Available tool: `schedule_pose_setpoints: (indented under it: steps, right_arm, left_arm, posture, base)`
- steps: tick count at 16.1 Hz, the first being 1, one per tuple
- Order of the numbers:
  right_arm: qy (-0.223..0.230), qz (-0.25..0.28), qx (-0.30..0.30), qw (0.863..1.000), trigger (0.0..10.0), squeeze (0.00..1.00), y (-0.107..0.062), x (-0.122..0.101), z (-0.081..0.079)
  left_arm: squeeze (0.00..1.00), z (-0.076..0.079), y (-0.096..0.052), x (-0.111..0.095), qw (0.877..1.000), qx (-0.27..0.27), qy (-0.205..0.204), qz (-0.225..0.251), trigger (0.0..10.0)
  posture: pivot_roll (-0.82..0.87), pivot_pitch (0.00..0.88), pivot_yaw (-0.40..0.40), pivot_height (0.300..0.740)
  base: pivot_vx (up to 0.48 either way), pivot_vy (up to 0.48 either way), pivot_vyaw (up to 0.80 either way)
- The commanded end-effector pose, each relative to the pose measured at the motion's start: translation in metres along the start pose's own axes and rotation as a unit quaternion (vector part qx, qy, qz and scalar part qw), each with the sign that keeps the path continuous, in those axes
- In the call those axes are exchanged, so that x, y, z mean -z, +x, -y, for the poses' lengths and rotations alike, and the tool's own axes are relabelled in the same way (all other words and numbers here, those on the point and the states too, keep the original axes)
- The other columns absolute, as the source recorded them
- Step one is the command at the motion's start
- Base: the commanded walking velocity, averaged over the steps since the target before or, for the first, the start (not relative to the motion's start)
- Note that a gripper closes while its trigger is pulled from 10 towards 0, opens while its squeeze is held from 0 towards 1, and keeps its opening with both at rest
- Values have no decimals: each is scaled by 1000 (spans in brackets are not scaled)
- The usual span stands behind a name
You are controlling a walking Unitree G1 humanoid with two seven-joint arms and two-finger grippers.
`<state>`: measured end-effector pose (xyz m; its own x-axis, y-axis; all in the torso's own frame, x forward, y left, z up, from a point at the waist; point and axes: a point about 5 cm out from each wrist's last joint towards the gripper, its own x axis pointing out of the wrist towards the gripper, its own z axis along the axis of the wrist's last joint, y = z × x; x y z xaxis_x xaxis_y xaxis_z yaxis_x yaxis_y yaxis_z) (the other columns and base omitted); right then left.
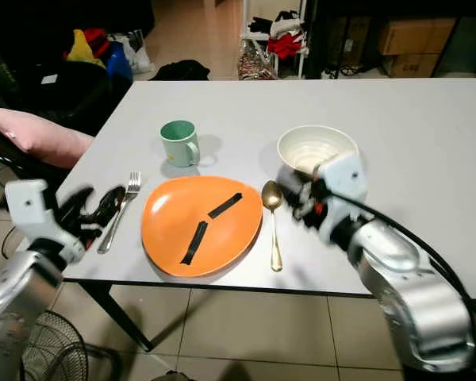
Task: Setting the table
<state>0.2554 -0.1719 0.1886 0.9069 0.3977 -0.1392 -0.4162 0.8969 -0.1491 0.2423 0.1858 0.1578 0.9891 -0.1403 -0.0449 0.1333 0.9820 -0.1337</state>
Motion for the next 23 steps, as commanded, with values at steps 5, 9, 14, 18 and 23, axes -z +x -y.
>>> schedule_pose_setpoints:
  steps: [5, 9, 14, 18, 23]
  right_arm:
    - [-17, 8, 59, 998, 10000, 0, 12, 5, -4]
    - [4, 18, 50, 999, 10000, 0, 26, 6, -3]
    - [23, 25, 9, 999, 10000, 0, 33, 4, -8]
    - [37, 21, -18, 999, 10000, 0, 36, 5, -19]
    - [13, 2, -9, 1000, 10000, 0, 34, -2, -4]
  left_arm:
    - [0, 18, -7, -9, 994, -28, 87, 58, 10000]
    - [0, 12, -16, -17, 983, -98, 122, 97, 10000]
    - [0, 14, -24, -14, 981, -96, 145, 88, 10000]
    - [0, 12, -26, -21, 978, -99, 157, 96, 10000]
    - [0, 18, -29, -27, 981, -41, 166, 91, 10000]
  posture:
    - [-109, 0, 78, 740]
    - [-75, 0, 26, 740]
    - [-47, 0, -2, 740]
    - [-40, 0, 6, 740]
    - [-49, 0, 25, 740]
  base:
    - [0, 0, 0]
    - [333, 0, -739]
    - [334, 0, 0]
    - [337, 0, 200]
    - [133, 0, 320]
